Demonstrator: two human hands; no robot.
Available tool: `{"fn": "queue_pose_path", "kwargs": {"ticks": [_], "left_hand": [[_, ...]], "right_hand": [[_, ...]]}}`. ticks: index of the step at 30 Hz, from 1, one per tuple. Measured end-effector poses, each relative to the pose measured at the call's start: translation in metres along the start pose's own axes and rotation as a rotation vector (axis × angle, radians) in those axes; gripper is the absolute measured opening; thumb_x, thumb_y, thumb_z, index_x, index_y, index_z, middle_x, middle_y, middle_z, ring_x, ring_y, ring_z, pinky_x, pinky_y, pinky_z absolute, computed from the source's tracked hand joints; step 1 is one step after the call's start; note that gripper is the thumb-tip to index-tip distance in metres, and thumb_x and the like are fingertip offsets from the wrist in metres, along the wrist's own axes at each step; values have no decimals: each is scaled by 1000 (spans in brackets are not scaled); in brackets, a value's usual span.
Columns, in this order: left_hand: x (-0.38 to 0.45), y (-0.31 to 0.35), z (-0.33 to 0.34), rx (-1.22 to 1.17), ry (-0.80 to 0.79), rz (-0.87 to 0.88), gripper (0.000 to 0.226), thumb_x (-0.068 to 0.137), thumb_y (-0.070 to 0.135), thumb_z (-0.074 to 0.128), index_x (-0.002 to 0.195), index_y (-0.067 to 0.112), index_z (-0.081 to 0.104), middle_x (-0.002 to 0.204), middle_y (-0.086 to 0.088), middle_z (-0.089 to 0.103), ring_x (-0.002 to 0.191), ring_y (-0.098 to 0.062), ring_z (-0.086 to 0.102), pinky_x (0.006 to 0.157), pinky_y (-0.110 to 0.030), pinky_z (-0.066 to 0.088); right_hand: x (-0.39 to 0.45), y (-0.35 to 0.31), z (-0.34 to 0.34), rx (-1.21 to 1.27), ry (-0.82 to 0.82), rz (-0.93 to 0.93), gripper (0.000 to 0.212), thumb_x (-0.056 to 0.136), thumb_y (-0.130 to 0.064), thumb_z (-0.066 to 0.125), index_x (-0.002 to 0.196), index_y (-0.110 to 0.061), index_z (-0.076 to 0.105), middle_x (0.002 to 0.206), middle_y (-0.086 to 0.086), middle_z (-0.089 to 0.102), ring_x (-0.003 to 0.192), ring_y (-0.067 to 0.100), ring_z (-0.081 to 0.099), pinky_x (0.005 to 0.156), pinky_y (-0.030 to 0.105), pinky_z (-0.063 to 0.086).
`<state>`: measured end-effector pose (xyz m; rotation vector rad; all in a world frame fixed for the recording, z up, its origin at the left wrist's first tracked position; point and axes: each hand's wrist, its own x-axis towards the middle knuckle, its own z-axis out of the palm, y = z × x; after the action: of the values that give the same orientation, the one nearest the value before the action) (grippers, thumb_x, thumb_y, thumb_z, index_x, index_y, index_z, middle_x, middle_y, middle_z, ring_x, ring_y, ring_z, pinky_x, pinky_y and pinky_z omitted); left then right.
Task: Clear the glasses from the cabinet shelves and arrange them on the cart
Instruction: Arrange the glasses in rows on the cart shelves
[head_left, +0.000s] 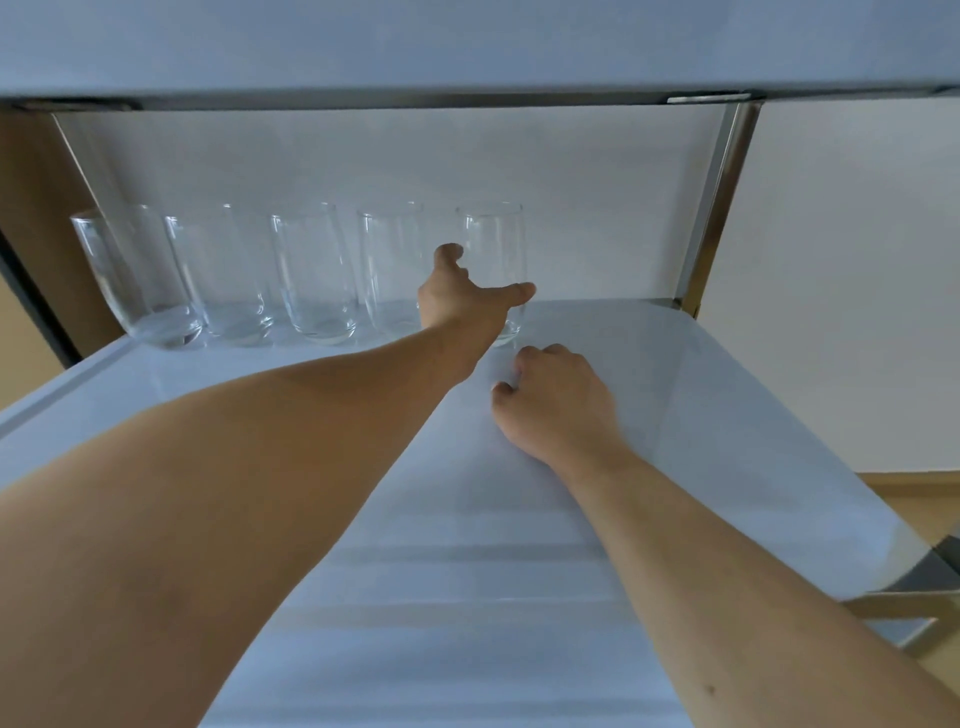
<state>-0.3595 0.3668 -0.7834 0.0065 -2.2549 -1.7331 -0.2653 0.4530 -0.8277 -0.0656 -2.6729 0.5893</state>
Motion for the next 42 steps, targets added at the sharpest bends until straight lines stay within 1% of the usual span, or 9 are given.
{"fn": "queue_pose_path", "kwargs": {"ticks": [7,10,18,22,26,29,33,36,42], "left_hand": [[3,4,4,64,31,5,97,66,40,94,145,22,40,129,-1,57,97,-17,51,65,-22,37],[3,3,6,60,56,-3,99,67,38,93,147,21,38,135,-3,56,102,-18,52,74,-27,40],[2,8,4,89,59,-29,101,65,38,95,147,20,37,131,-4,54,94,-19,48,64,-25,39],[-3,17,-1,101,37,-78,99,64,36,96,144,18,40,107,3,48,88,-20,49,56,-23,34],[-5,22,-7,124,15,-132,72,69,34,93,121,11,50,90,5,48,68,-9,44,50,-24,33],[-13,18,-11,150,14,-107,69,72,32,90,125,12,51,82,12,38,67,-5,41,49,-22,32],[-32,2,-23,220,16,-14,77,75,35,86,139,15,48,104,7,55,103,-20,59,71,-26,42],[-41,-11,-39,281,-8,42,84,78,33,84,148,17,41,129,-3,58,107,-21,55,79,-28,42],[-58,-27,-91,508,-68,143,70,81,36,80,143,22,50,138,-4,57,127,-25,53,94,-25,39]], "right_hand": [[0,-1,-2,-29,-20,-14,18,92,-29,46,79,-17,41,77,-5,34,87,22,40,74,33,32],[-1,-2,-3,-20,-23,-17,21,92,-28,46,76,-18,39,77,-5,33,87,22,40,74,33,32],[0,-1,-2,-27,-21,-12,15,94,-30,46,88,-16,45,87,-1,39,89,21,37,76,33,30],[1,-2,-2,-34,-28,3,15,93,-29,46,87,-16,44,87,-1,39,89,21,37,76,33,30],[0,-3,-2,-45,-34,5,14,93,-28,46,86,-16,44,79,-4,33,88,22,37,76,33,30],[0,-3,-3,-54,-48,8,17,93,-29,46,82,-17,41,77,-5,30,88,22,37,75,34,31],[-1,-3,-4,-88,-30,-10,18,93,-29,48,82,-15,44,78,-4,36,89,25,43,73,33,30],[-2,-4,-7,-102,-47,-14,17,94,-29,50,90,-13,54,94,6,53,100,31,52,74,33,31],[-8,-15,-15,-129,-102,27,32,94,-29,50,117,-12,64,120,13,61,116,36,53,86,37,43]]}}
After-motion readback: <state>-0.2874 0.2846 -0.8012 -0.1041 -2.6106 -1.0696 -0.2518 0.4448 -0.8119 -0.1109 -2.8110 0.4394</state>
